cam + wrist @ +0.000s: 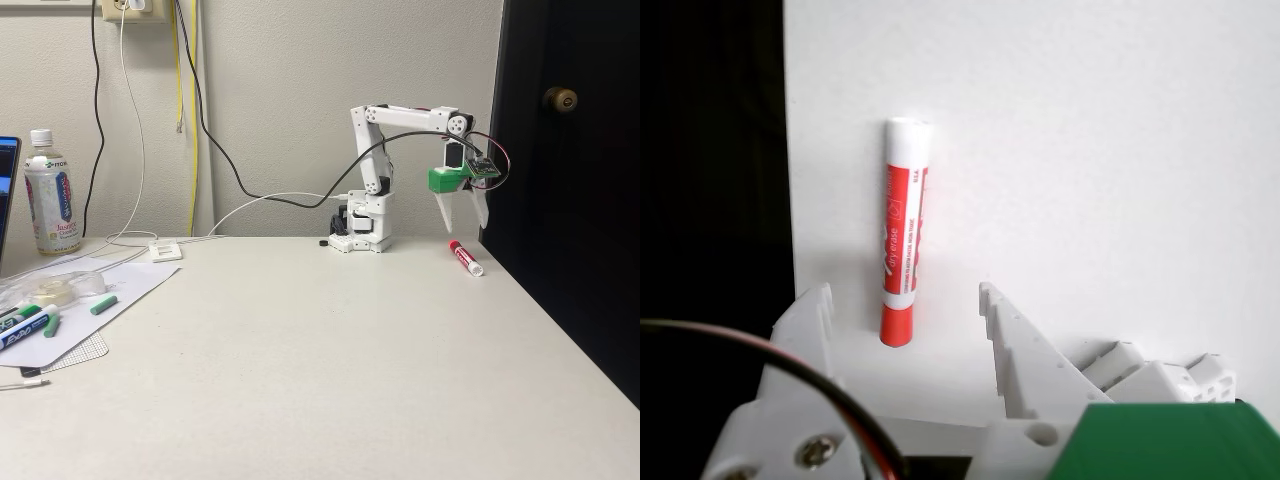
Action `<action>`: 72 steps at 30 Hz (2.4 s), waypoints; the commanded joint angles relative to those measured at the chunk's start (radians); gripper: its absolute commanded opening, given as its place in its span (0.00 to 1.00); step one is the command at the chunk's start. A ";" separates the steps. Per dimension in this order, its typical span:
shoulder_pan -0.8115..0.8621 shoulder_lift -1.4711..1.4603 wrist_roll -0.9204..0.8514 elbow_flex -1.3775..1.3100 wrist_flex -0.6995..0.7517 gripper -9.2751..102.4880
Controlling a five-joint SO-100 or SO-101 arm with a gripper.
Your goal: Pick up the red marker.
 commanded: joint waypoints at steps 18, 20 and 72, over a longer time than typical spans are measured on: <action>0.037 -0.043 -0.028 0.069 -0.084 0.43; 0.040 -0.044 -0.031 0.078 -0.094 0.43; 0.032 -0.299 -0.043 0.127 -0.380 0.40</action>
